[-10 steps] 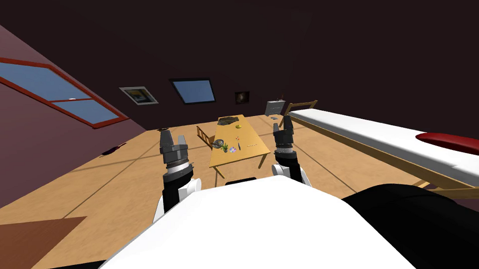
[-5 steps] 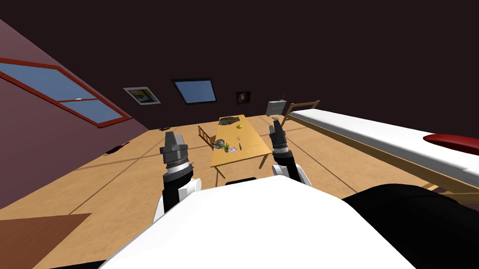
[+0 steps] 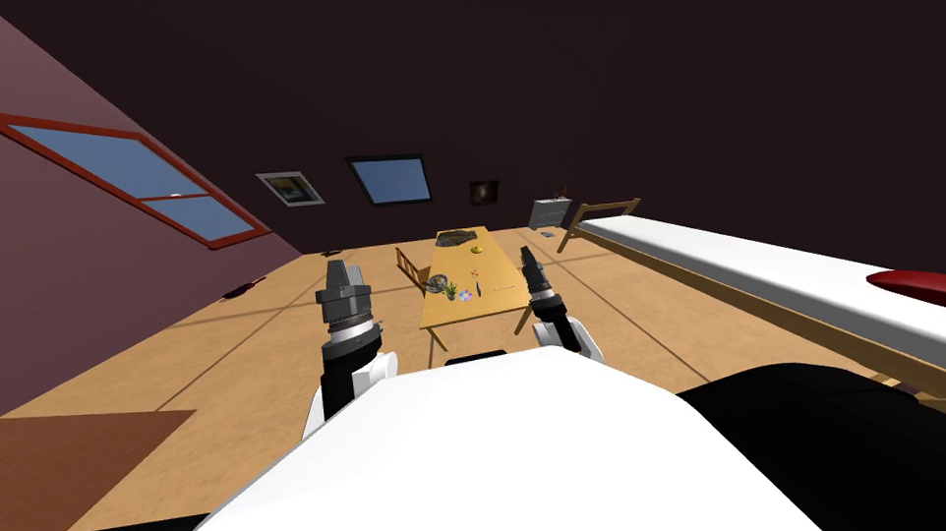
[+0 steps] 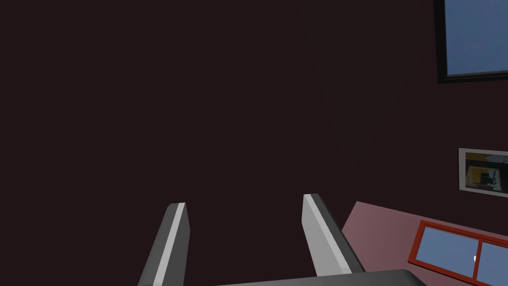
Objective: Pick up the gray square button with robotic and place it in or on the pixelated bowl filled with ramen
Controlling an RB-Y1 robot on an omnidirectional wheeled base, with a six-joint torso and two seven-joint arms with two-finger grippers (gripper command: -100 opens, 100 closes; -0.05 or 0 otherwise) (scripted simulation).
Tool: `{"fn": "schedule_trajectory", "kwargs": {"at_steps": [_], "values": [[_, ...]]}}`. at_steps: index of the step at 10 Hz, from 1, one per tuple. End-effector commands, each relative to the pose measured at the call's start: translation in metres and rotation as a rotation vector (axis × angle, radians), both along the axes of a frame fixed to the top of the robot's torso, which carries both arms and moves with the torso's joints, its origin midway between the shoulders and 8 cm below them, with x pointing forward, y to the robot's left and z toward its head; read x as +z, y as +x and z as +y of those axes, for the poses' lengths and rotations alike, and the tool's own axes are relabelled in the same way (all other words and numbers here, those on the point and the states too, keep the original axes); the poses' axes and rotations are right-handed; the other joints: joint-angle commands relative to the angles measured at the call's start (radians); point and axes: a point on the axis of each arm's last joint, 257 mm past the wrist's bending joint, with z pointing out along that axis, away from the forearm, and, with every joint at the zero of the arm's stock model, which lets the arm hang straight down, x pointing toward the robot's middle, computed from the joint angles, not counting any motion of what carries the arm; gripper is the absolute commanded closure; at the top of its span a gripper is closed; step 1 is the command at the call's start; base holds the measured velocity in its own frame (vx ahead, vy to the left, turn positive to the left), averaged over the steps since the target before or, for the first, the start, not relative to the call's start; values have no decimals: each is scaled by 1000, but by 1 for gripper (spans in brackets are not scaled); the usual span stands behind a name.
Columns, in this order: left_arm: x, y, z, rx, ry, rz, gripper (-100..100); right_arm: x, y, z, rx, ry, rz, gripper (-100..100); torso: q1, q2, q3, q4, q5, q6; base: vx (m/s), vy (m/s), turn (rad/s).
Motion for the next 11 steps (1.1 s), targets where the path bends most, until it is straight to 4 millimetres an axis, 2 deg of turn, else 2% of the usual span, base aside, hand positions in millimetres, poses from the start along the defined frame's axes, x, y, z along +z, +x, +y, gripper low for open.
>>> {"fn": "schedule_trajectory", "kwargs": {"at_steps": [1,3,4,5,6,7,9,11], "values": [[0,0,0,0,0,0,0,-13,6,-2,-5,-15,30,-100,0,0,0,0,0,0,8,25,21],[0,0,0,0,0,0,0,-43,24,2,-15,-62,98,-100,0,1,0,0,0,0,11,34,49],[0,0,0,0,0,0,0,-43,24,2,-15,-62,98,-100,0,0,0,0,0,0,9,29,21],[0,0,0,0,0,0,0,-59,33,3,-21,-86,134,-100,0,1,0,0,0,0,13,34,48],[0,0,0,0,0,0,0,-59,33,3,-21,-86,135,-100,0,0,0,0,0,0,10,26,21],[0,0,0,0,0,0,0,-76,41,4,-27,-112,172,-100,-1,1,0,0,0,0,8,28,48],[0,0,0,0,0,0,0,-93,50,6,-33,-138,210,-100,0,0,0,0,0,0,15,40,50],[0,0,0,0,0,0,0,-123,65,9,-44,-196,277,-100,0,0,0,0,0,0,15,42,62]]}}
